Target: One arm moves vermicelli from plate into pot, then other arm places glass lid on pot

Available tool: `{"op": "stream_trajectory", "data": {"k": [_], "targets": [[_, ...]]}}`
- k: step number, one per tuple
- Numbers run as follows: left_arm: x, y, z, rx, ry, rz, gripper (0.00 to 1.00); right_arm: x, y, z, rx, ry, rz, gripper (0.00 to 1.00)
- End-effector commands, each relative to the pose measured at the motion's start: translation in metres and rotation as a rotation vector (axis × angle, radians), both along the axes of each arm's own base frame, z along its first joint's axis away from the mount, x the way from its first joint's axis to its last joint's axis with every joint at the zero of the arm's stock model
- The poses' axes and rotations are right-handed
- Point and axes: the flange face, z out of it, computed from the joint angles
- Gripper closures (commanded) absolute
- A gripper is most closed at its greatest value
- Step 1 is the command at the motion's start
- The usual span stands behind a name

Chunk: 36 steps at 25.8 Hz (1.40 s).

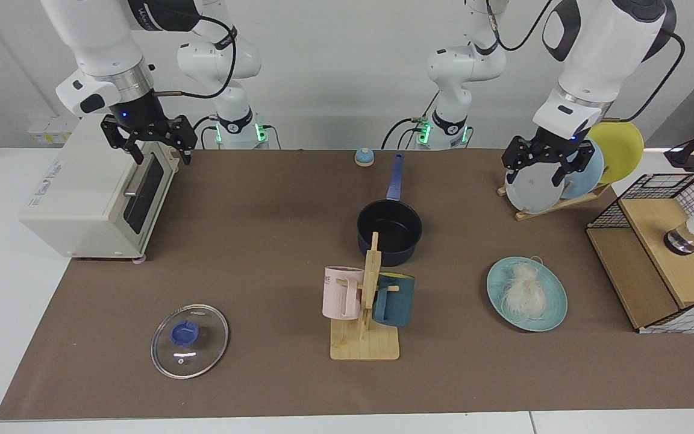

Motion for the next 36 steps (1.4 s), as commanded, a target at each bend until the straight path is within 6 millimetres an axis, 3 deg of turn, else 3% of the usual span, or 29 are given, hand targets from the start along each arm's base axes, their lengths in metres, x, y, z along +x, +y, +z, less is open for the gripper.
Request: {"op": "stream_trajectory", "data": {"k": [1,10,17,26,34,36], "targets": [[-0.007,0.0,0.006,-0.003,0.014,-0.018,0.0,-0.001,-0.004,0.004,0.025,-0.014,0.024,0.0],[-0.001,0.01,0.004,0.022,0.018,-0.001,0.0,-0.001,-0.004,0.004,0.025,-0.014,0.024,0.0],[0.037,0.028,-0.014,0.015,0.012,0.024,0.0,-0.002,-0.004,0.004,0.025,-0.012,0.024,0.0],[0.082,0.043,-0.074,0.013,-0.037,0.043,0.0,-0.001,-0.004,0.004,0.025,-0.014,0.024,0.0],[0.106,0.043,-0.12,0.003,-0.074,0.043,0.0,-0.001,-0.004,0.004,0.025,-0.014,0.024,0.0],[0.111,0.044,-0.144,0.001,-0.06,0.04,0.0,-0.001,-0.004,0.004,0.025,-0.014,0.024,0.0]]}}
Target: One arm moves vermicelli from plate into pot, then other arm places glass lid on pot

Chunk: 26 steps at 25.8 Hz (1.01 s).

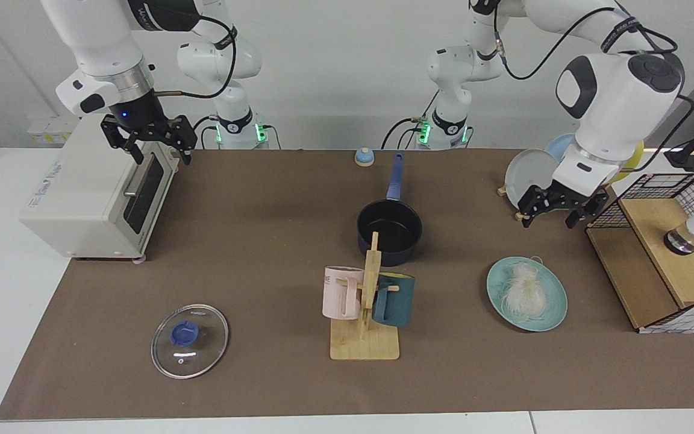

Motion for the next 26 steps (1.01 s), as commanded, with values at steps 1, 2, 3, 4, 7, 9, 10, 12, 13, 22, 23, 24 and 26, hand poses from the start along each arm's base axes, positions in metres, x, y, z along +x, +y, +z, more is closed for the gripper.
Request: {"op": "stream_trajectory", "data": {"k": [1,2,3,4,7,9,10,12,13,22,23,24,26], "targets": [[0.018,0.004,-0.042,0.013,-0.01,-0.015,0.0,-0.001,-0.004,0.004,0.025,-0.014,0.024,0.0],[0.021,0.004,-0.057,0.011,-0.006,-0.015,0.0,-0.001,-0.004,0.004,0.025,-0.014,0.024,0.0],[0.023,0.003,-0.068,0.01,-0.006,-0.016,0.0,-0.001,-0.004,0.004,0.025,-0.014,0.024,0.0],[0.024,0.004,-0.078,0.009,-0.009,-0.017,0.0,-0.001,-0.004,0.004,0.025,-0.014,0.024,0.0],[0.028,0.007,-0.097,0.008,-0.009,-0.023,0.0,-0.002,-0.004,0.004,0.025,-0.012,0.024,0.0],[0.029,0.009,-0.114,0.01,0.007,-0.05,0.0,-0.001,-0.004,0.004,0.025,-0.014,0.024,0.0],[0.03,0.013,-0.12,0.011,0.008,-0.067,0.0,-0.002,-0.004,0.004,0.025,-0.012,0.024,0.0],[0.029,0.019,-0.134,0.014,0.012,-0.105,0.0,-0.001,-0.004,0.004,0.025,-0.014,0.024,0.0],[0.026,0.02,-0.141,0.015,0.017,-0.118,0.0,-0.001,-0.004,0.004,0.025,-0.014,0.024,0.0],[0.016,0.016,-0.169,0.053,0.033,-0.167,0.0,-0.003,-0.009,0.003,0.024,0.0,0.013,0.0],[0.014,0.015,-0.172,0.053,0.033,-0.165,0.0,-0.002,-0.014,0.002,0.024,-0.003,0.006,0.0],[0.014,0.013,-0.173,0.053,0.03,-0.164,0.0,-0.001,-0.016,0.003,0.025,-0.009,0.001,0.0],[0.014,0.012,-0.175,0.059,0.027,-0.169,0.0,-0.001,-0.02,0.002,0.024,-0.006,-0.005,0.0]]}}
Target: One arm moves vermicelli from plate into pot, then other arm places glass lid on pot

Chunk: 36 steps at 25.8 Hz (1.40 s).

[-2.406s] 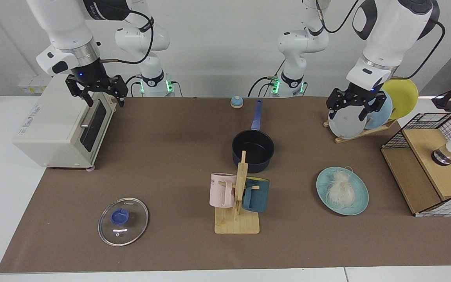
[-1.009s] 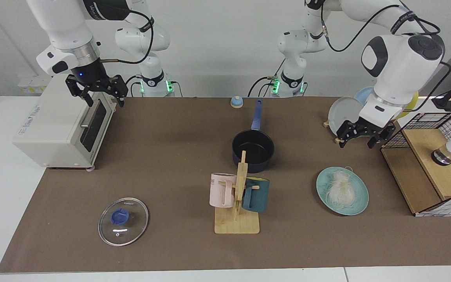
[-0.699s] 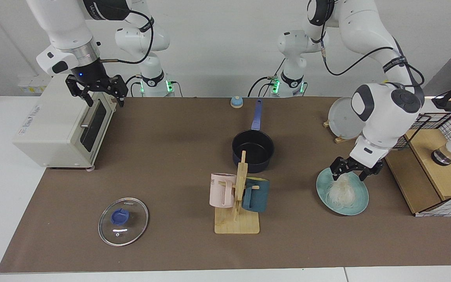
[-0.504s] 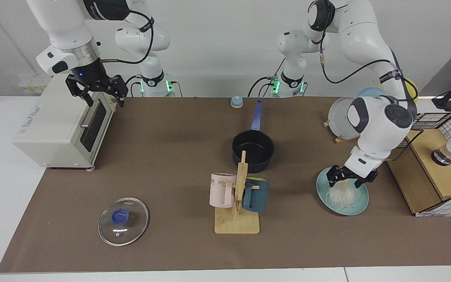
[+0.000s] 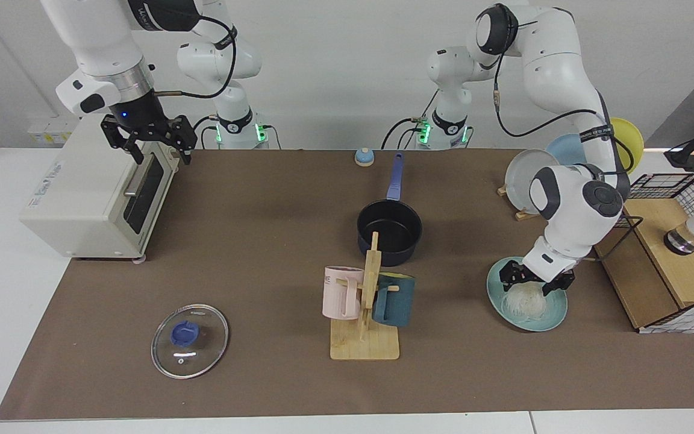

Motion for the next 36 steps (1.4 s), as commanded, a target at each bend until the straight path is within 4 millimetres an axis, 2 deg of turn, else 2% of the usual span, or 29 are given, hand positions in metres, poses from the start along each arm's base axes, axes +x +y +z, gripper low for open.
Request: {"op": "stream_trajectory", "data": {"k": [1,3,7,11,12,13,14,15,17,20,23,27,28,30,33,36], "targets": [[-0.008,-0.003,-0.008,0.035,-0.014,-0.031,0.0,-0.002,-0.015,0.002,0.025,-0.005,0.004,0.0],[-0.008,-0.003,-0.01,0.049,-0.022,-0.036,0.0,-0.002,-0.011,0.002,0.025,-0.001,0.01,0.0],[-0.012,-0.003,-0.021,0.047,-0.039,-0.038,0.0,-0.005,-0.013,0.014,0.023,-0.022,0.017,0.0],[-0.012,0.0,-0.028,0.051,-0.047,-0.04,0.03,0.0,-0.013,0.023,-0.003,-0.034,0.012,0.0],[-0.012,0.001,-0.031,0.053,-0.046,-0.043,0.06,0.006,-0.013,0.019,-0.013,-0.018,0.013,0.0],[-0.011,0.002,-0.035,0.054,-0.041,-0.047,0.12,0.014,-0.016,0.013,-0.019,0.005,0.01,0.0],[-0.011,0.005,-0.037,0.054,-0.041,-0.048,0.3,0.023,-0.017,0.013,-0.022,0.008,0.007,0.0],[-0.011,0.007,-0.038,0.054,-0.044,-0.056,0.5,0.033,-0.016,0.015,-0.023,0.002,0.009,0.0],[-0.01,0.007,-0.038,0.055,-0.046,-0.068,1.0,0.057,-0.019,0.005,-0.031,0.019,0.006,0.0],[-0.01,0.007,-0.038,0.055,-0.046,-0.065,1.0,0.087,-0.022,-0.016,-0.041,0.027,0.003,0.0],[-0.009,0.008,-0.036,0.055,-0.048,-0.067,1.0,0.118,-0.023,-0.05,-0.044,0.023,0.007,0.0],[-0.009,0.007,-0.018,0.054,-0.023,-0.056,1.0,0.149,-0.02,-0.09,-0.04,-0.025,0.015,0.0],[-0.006,0.009,-0.005,0.058,-0.024,-0.056,1.0,0.158,-0.018,-0.105,-0.038,-0.038,0.019,0.0],[-0.005,0.01,0.007,0.064,-0.013,-0.057,1.0,0.17,-0.016,-0.125,-0.035,-0.05,0.025,0.0],[-0.008,0.007,0.032,0.069,-0.018,-0.056,1.0,0.179,-0.009,-0.142,-0.032,-0.074,0.031,0.0],[-0.019,-0.009,0.071,0.067,-0.009,-0.065,1.0,0.188,-0.002,-0.174,-0.031,-0.062,0.034,0.0]]}}
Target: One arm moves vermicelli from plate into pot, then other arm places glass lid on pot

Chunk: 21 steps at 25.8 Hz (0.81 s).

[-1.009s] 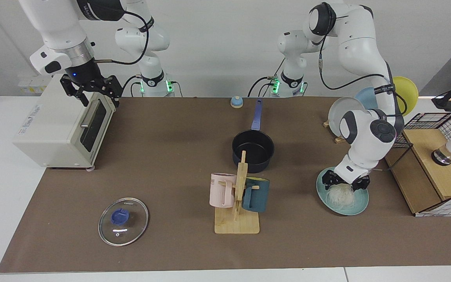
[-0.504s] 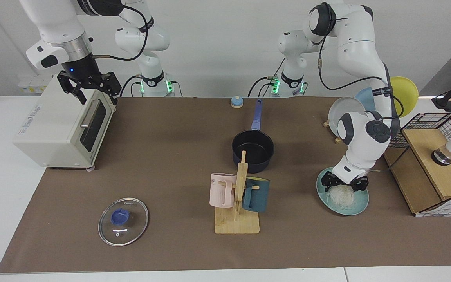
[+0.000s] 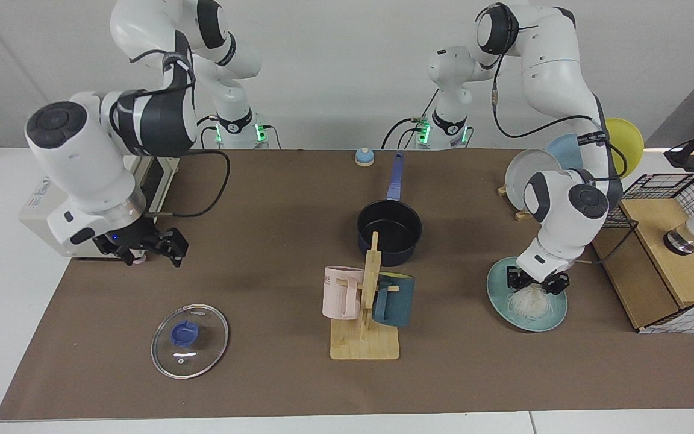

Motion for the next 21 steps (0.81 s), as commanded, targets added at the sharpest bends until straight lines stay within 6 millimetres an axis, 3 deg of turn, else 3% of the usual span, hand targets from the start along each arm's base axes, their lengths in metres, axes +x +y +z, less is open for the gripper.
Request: {"op": "stream_trajectory", "data": {"k": [1,4,7,13,15,21], "targets": [[-0.02,-0.018,0.07,0.017,0.018,-0.019,1.0,0.018,0.006,-0.031,-0.007,-0.014,0.033,0.0],[-0.034,-0.042,0.105,-0.007,0.027,-0.034,1.0,0.026,0.01,-0.058,-0.004,-0.037,0.04,0.0],[-0.049,-0.05,0.124,-0.029,0.058,-0.004,1.0,0.033,0.002,-0.072,0.01,-0.115,0.033,0.0],[-0.088,-0.093,0.134,-0.093,0.144,0.047,1.0,0.038,0.002,-0.104,0.009,-0.169,0.04,0.0],[-0.096,-0.114,0.131,-0.096,0.148,0.053,1.0,0.039,0.001,-0.109,0.007,-0.163,0.041,0.0],[-0.124,-0.208,0.134,-0.108,0.138,0.133,1.0,0.044,0.005,-0.125,0.012,-0.197,0.043,0.0]]}}
